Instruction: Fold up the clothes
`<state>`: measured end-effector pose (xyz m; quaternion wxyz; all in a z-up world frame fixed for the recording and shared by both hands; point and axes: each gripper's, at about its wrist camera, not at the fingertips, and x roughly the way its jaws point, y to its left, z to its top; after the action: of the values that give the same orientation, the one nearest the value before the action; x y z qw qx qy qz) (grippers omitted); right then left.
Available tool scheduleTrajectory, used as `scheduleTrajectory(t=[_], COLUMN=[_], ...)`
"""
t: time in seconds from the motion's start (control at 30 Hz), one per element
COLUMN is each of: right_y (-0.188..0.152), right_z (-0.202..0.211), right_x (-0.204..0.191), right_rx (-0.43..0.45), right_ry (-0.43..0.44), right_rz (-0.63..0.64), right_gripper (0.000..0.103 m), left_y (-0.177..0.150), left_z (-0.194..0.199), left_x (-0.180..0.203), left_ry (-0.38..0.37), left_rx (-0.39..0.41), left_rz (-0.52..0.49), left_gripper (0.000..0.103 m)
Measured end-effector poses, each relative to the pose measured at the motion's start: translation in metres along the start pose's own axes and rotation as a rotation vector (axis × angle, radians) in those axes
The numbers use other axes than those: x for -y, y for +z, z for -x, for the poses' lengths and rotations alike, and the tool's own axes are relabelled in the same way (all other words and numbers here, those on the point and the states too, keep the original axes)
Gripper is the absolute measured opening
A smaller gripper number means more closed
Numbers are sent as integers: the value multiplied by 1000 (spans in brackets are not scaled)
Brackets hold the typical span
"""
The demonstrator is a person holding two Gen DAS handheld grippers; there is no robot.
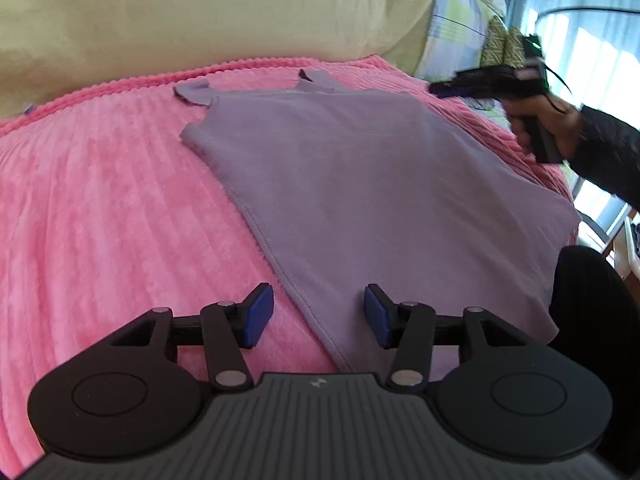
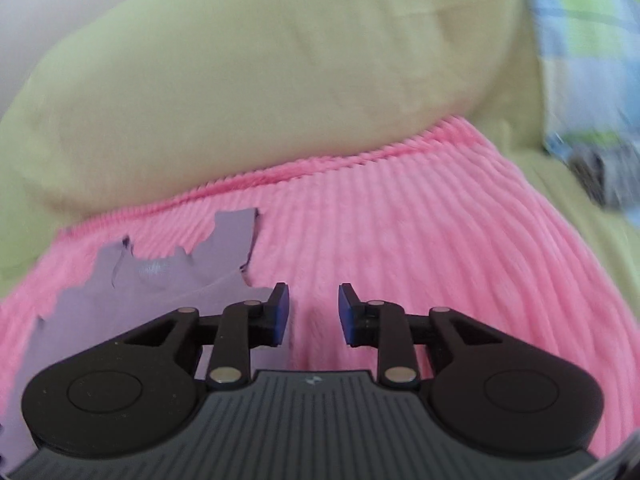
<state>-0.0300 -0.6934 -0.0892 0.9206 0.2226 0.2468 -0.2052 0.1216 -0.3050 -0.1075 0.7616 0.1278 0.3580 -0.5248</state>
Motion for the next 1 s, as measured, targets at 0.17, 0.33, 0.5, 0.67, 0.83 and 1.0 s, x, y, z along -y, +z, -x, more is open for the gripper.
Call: scheduleTrajectory(t=[0.17, 0.33, 0.5, 0.67, 0.83, 1.0], right_y=[-44, -71, -85, -97, -108, -118], right_z=[31, 78, 116, 133, 148, 160], right_x=[0, -2, -18, -32, -42, -45], right_rx=[-158, -150, -132, -131, -136, -142], right_ry=[21, -57, -37, -26, -29, -41], right_rz=[51, 59, 54, 44, 32, 19], right_gripper=[46, 46, 48, 55, 58, 60], left_y=[-12, -19, -24, -30, -49, -64], left_z=[8, 24, 41, 41, 43, 38], left_x=[2, 12, 15, 15, 28, 30], left_ry=[17, 68, 59, -4, -72, -91], left_rx=[-22, -48, -23, -24, -39, -58], left_rz=[16, -52, -21, 60, 77, 134], left_gripper=[56, 56, 56, 56, 52, 52])
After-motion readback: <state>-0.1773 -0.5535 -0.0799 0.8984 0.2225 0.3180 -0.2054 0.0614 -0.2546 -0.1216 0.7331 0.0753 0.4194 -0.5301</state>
